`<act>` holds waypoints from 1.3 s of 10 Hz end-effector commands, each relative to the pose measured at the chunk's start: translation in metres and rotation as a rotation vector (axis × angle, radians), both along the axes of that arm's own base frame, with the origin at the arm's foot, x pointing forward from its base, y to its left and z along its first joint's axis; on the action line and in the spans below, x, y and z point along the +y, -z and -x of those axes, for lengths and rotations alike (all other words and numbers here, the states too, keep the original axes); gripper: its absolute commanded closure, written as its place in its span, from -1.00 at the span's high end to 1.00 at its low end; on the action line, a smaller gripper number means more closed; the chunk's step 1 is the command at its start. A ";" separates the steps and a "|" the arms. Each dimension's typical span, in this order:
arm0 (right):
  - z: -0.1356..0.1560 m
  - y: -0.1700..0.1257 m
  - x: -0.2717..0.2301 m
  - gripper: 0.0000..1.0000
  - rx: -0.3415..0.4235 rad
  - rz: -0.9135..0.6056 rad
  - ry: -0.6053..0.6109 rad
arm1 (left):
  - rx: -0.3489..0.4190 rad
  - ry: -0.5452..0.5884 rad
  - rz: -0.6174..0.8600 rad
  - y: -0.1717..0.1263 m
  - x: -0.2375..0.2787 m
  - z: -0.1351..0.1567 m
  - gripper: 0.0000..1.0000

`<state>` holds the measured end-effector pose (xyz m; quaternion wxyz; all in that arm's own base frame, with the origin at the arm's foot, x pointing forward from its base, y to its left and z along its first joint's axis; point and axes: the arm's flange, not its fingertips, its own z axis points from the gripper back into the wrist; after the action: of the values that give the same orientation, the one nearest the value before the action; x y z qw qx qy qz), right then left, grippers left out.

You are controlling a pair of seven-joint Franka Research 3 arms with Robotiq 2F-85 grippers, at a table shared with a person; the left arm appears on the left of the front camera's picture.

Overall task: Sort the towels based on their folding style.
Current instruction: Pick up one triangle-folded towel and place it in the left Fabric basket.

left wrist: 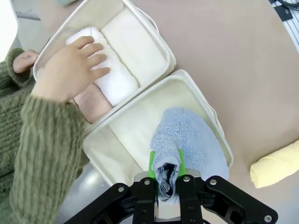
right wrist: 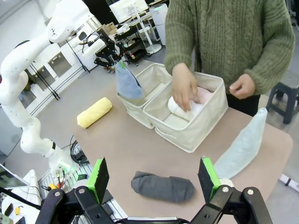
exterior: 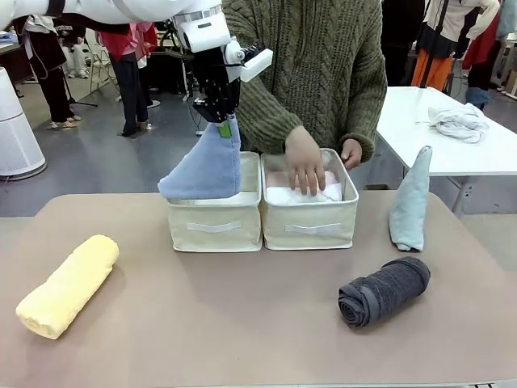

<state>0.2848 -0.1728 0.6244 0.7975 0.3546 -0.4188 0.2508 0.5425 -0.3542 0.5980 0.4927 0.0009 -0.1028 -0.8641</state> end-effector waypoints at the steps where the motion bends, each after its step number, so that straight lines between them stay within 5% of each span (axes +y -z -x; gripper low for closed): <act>1: -0.002 0.002 0.000 1.00 -0.026 -0.024 -0.012 | 0.021 0.042 0.054 0.003 -0.006 -0.009 -0.70; 7: -0.002 0.002 0.000 1.00 -0.026 -0.024 -0.012 | 0.051 0.060 0.094 0.031 -0.027 -0.019 -0.70; 13: -0.002 0.002 0.000 1.00 -0.026 -0.024 -0.012 | -0.001 0.058 0.139 0.031 -0.031 -0.021 -0.70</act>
<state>0.2848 -0.1728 0.6244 0.7975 0.3546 -0.4188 0.2508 0.5605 -0.3825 0.5640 0.4801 -0.0286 -0.1454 -0.8646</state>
